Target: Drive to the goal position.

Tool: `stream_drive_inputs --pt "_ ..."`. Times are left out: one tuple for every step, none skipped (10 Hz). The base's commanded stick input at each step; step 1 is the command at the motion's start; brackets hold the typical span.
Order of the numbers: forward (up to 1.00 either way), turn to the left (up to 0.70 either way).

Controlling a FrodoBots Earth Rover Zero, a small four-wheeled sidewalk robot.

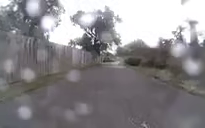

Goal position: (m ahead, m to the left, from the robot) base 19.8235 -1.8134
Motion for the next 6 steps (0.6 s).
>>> stream_drive_inputs --pt "0.70 0.00" --pt "0.70 0.00" --pt "0.70 0.00" --pt "0.75 0.00" --pt "0.80 0.00" --pt "0.85 0.00"
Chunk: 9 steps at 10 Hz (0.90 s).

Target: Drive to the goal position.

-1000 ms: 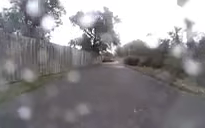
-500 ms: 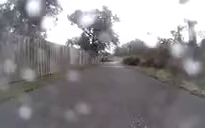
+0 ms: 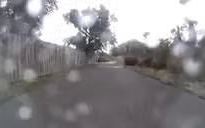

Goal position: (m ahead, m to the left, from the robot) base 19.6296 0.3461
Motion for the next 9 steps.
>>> stream_drive_inputs --pt "0.90 0.00" --pt "0.95 0.00" --pt "1.00 0.00" --pt "1.00 0.00" --pt "1.00 0.00" --pt "1.00 0.00" --pt "1.00 0.00" --pt "1.00 0.00" --pt "1.00 0.00"
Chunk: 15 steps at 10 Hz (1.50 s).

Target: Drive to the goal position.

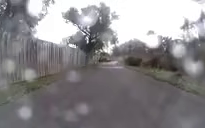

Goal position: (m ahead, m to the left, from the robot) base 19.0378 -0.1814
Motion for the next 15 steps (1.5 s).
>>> stream_drive_inputs --pt "1.00 0.00" --pt "1.00 0.00" --pt "1.00 0.00" --pt "1.00 0.00" --pt "1.00 0.00" --pt "1.00 0.00" --pt "1.00 0.00" --pt "1.00 0.00" --pt "1.00 0.00" --pt "1.00 0.00" --pt "1.00 0.00" --pt "1.00 0.00" --pt "1.00 0.00" --pt "1.00 0.00" --pt "1.00 0.00"
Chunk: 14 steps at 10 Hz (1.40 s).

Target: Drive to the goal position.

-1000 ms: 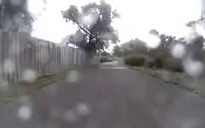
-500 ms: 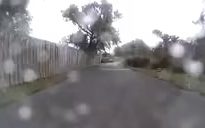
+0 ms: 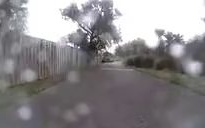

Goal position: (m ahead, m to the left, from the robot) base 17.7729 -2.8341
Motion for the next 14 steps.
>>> stream_drive_inputs --pt "1.00 0.00" --pt "1.00 -0.40" --pt "1.00 -0.40" --pt "1.00 -0.40" --pt "1.00 -0.40" --pt "1.00 -0.40" --pt "1.00 -0.40" --pt "1.00 0.00" --pt "1.00 0.00" --pt "1.00 0.00" --pt "1.00 0.00" --pt "1.00 0.00" --pt "1.00 0.00" --pt "1.00 0.00"
